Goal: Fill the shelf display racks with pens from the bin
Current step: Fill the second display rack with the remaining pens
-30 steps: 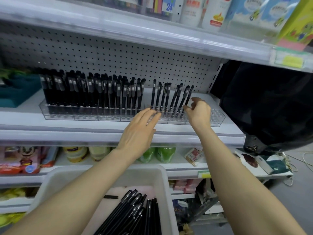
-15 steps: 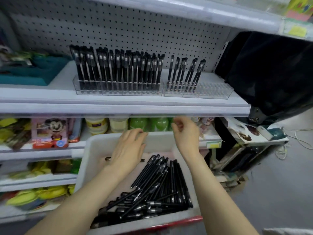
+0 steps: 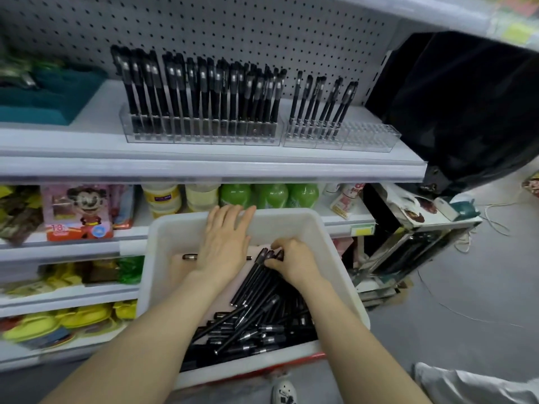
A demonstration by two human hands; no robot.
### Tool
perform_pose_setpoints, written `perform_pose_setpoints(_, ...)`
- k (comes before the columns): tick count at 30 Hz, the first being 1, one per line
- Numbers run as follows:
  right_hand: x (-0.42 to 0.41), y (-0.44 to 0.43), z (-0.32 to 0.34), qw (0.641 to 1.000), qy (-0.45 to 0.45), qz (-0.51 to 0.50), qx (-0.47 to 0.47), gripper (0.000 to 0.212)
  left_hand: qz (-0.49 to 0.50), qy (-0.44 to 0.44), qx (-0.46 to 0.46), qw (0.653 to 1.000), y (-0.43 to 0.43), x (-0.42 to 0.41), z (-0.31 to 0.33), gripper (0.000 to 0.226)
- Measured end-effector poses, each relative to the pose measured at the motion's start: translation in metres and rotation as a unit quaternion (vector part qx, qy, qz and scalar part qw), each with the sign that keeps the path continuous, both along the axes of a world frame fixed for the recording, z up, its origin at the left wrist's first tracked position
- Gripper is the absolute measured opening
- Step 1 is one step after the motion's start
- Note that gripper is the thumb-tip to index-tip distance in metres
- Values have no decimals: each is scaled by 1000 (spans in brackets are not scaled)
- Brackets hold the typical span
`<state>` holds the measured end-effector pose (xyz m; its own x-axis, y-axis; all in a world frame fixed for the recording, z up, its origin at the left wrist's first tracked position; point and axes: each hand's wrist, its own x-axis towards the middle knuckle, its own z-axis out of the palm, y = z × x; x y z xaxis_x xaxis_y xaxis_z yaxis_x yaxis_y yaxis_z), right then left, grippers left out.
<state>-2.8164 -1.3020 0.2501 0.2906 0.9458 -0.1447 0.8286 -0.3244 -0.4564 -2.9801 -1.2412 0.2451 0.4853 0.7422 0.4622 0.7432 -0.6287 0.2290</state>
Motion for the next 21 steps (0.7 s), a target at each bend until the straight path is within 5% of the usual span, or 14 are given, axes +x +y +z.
perform_pose_setpoints(5,4,1,14,983,133,-61,108,36,-8,-38,-20,999,-3,0,4,50)
perform_pose_setpoints(11,12,5,59,912,299,-101,264,47,-79,-68,-53,993,-18,11,29,43)
perform_pose_setpoints(15,20,15,90,865,395,-98,294,47,-72,-63,-82,992,-11,23,40,26)
perform_pose_setpoints(21,32,22,104,851,435,-62,288,17,-61,-96,-75,991,9,52,71,17)
